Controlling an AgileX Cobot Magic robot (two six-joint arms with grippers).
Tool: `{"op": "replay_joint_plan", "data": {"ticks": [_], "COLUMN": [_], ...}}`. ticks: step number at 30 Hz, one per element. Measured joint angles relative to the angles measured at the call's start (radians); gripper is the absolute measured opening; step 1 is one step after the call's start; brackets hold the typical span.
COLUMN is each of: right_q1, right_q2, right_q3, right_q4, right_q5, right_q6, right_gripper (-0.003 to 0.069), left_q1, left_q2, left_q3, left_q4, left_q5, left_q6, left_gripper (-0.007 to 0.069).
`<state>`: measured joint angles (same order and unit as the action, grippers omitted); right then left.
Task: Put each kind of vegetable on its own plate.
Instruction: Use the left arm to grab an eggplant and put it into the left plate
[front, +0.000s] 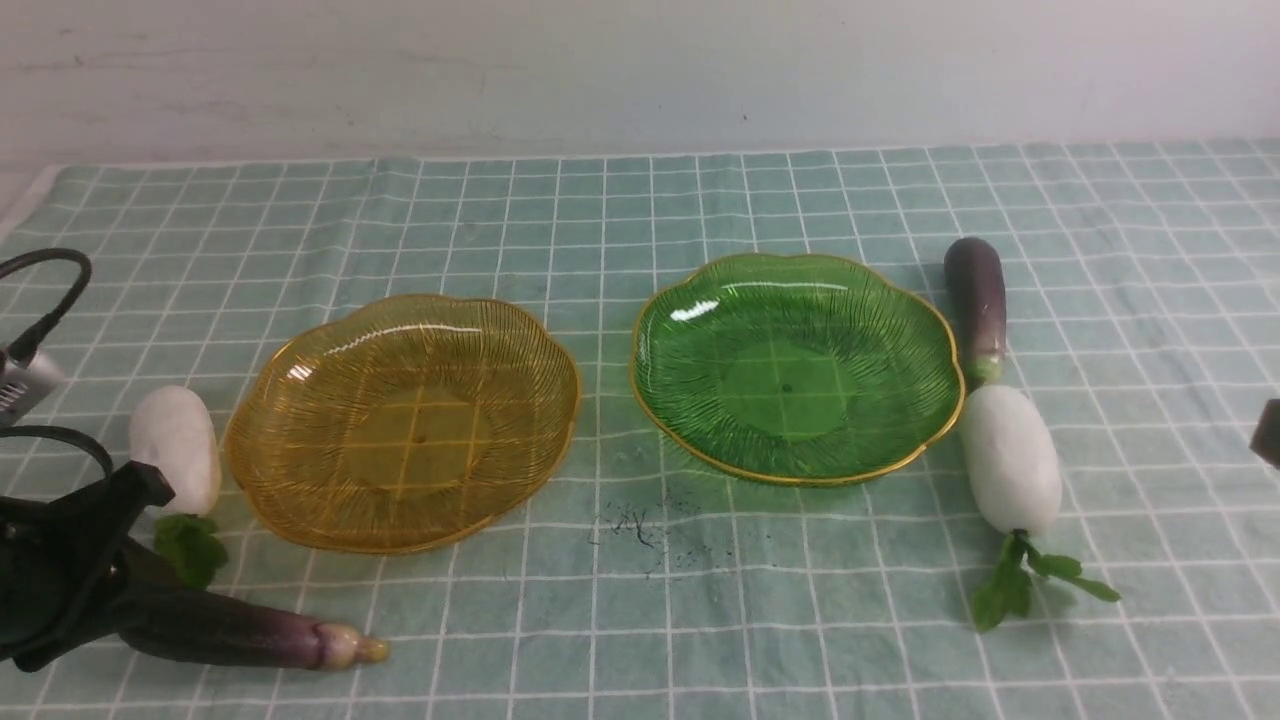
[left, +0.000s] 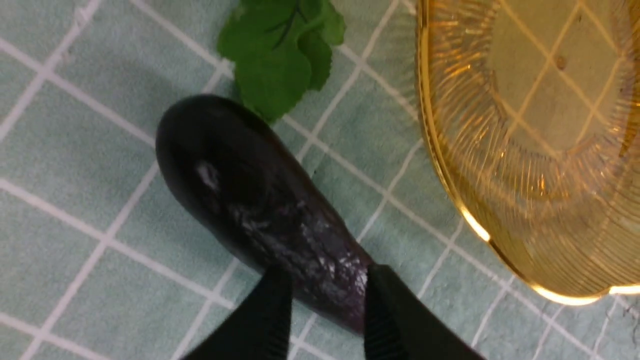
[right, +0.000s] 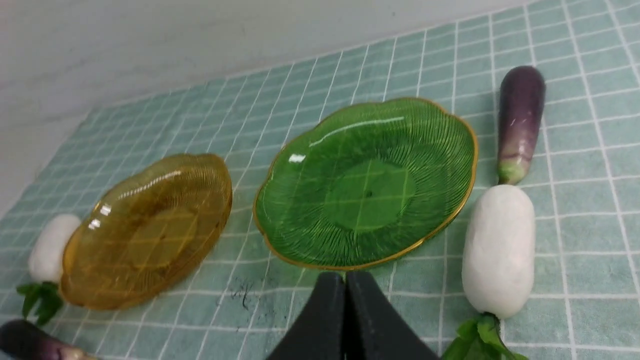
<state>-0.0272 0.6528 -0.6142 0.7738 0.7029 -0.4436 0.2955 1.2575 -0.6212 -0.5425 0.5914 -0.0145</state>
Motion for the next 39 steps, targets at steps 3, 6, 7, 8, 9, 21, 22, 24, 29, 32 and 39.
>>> {"op": "replay_joint_plan", "data": {"ticks": [3, 6, 7, 8, 9, 21, 22, 24, 29, 32, 39], "right_q1": [0.0, 0.0, 0.0, 0.0, 0.0, 0.0, 0.0, 0.0, 0.0, 0.0, 0.0], "right_q2": [0.026, 0.032, 0.032, 0.032, 0.032, 0.032, 0.032, 0.033, 0.064, 0.137, 0.295], "right_q3": [-0.005, -0.005, -0.005, -0.005, -0.005, -0.005, -0.005, -0.005, -0.027, -0.115, -0.322], "right_q4": [0.03, 0.045, 0.045, 0.046, 0.046, 0.05, 0.05, 0.05, 0.045, -0.001, -0.184], "right_q5": [0.016, 0.021, 0.021, 0.021, 0.021, 0.021, 0.021, 0.021, 0.063, 0.176, 0.318], "right_q6": [-0.031, -0.055, -0.056, -0.062, -0.065, -0.076, -0.076, -0.076, -0.038, 0.008, 0.135], "right_gripper": [-0.0014, -0.0014, -0.0014, -0.0014, -0.0014, -0.0014, -0.0014, -0.0014, -0.0014, -0.0014, -0.0014], "left_q1": [0.0, 0.0, 0.0, 0.0, 0.0, 0.0, 0.0, 0.0, 0.0, 0.0, 0.0], "left_q2": [0.004, 0.039, 0.043, 0.066, 0.095, 0.28, 0.287, 0.295, 0.299, 0.299, 0.244], "left_q3": [-0.001, -0.001, -0.001, -0.001, -0.001, -0.003, -0.005, -0.009, -0.011, -0.012, -0.016], "left_q4": [-0.004, -0.006, -0.006, -0.007, -0.007, -0.116, -0.124, -0.134, -0.141, -0.131, -0.075], "left_q5": [-0.002, -0.017, -0.017, -0.026, -0.035, -0.137, -0.143, -0.147, -0.153, -0.125, 0.043], "left_q6": [-0.01, -0.05, -0.05, -0.072, -0.086, -0.07, -0.059, -0.037, 0.035, 0.067, 0.199], "left_gripper": [0.0363, 0.0484, 0.0484, 0.0522, 0.0546, 0.0573, 0.0573, 0.0569, 0.0427, 0.0385, 0.0392]}}
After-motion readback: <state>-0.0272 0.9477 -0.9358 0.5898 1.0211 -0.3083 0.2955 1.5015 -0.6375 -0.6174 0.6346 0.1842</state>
